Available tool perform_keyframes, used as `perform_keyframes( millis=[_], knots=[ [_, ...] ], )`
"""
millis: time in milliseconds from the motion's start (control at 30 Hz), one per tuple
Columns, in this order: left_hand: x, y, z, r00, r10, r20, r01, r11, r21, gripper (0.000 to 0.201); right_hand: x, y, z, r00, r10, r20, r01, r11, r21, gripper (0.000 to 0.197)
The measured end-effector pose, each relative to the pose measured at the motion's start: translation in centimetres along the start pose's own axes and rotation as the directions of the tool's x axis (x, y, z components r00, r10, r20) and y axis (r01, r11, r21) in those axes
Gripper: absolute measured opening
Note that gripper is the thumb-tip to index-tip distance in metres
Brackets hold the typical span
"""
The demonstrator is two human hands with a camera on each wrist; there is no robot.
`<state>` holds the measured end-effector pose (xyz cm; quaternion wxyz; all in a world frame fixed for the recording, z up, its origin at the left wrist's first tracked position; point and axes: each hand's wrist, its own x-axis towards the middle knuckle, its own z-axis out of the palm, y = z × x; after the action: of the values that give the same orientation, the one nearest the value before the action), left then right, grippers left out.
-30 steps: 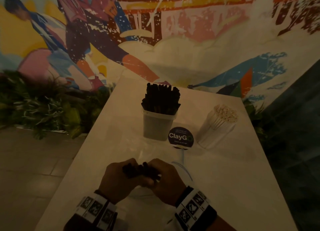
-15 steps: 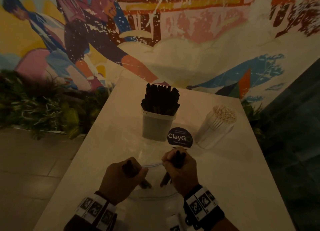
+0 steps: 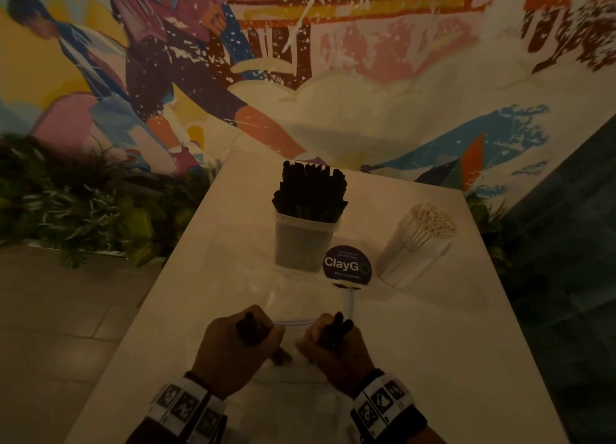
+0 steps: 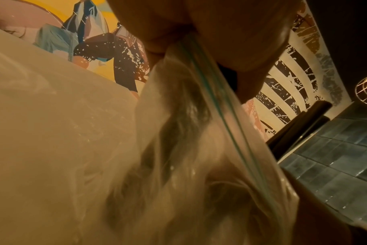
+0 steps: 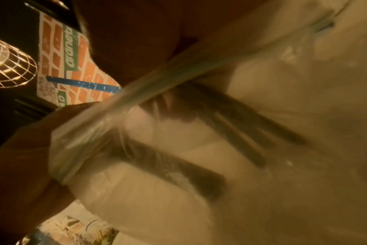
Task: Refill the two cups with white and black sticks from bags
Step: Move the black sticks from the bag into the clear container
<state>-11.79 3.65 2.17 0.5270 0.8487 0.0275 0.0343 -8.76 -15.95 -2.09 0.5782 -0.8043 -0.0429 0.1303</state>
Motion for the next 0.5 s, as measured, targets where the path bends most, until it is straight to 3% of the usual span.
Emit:
perform_keyframes(
  millis=[100, 167, 233, 367, 500],
  knots=[
    [0.1, 0.1, -0.1, 1.000, -0.001, -0.001, 0.001, 1.000, 0.008, 0.035, 0.0, -1.1, 0.0, 0.997, -0.027, -0.070, 0.022, 0.997, -0.077, 0.035],
    [0.2, 0.2, -0.2, 1.000, 0.001, -0.013, -0.001, 1.000, 0.009, 0.035, -0.1, -2.6, -0.3, 0.987, -0.027, -0.157, 0.028, 1.000, 0.004, 0.039],
    [0.1, 0.1, -0.2, 1.000, 0.004, -0.020, -0.003, 1.000, 0.015, 0.035, -0.2, -4.4, -0.8, 0.983, -0.056, -0.175, 0.079, 0.988, 0.130, 0.040],
    [0.1, -0.2, -0.2, 1.000, -0.007, -0.014, 0.007, 1.000, 0.029, 0.033, 0.2, -8.9, -1.6, 0.968, -0.121, -0.220, 0.167, 0.964, 0.207, 0.048],
    [0.1, -0.2, -0.2, 1.000, -0.020, 0.003, 0.019, 0.994, 0.105, 0.014, 1.5, -14.3, -3.4, 0.935, -0.225, -0.275, 0.304, 0.906, 0.295, 0.044]
  ],
)
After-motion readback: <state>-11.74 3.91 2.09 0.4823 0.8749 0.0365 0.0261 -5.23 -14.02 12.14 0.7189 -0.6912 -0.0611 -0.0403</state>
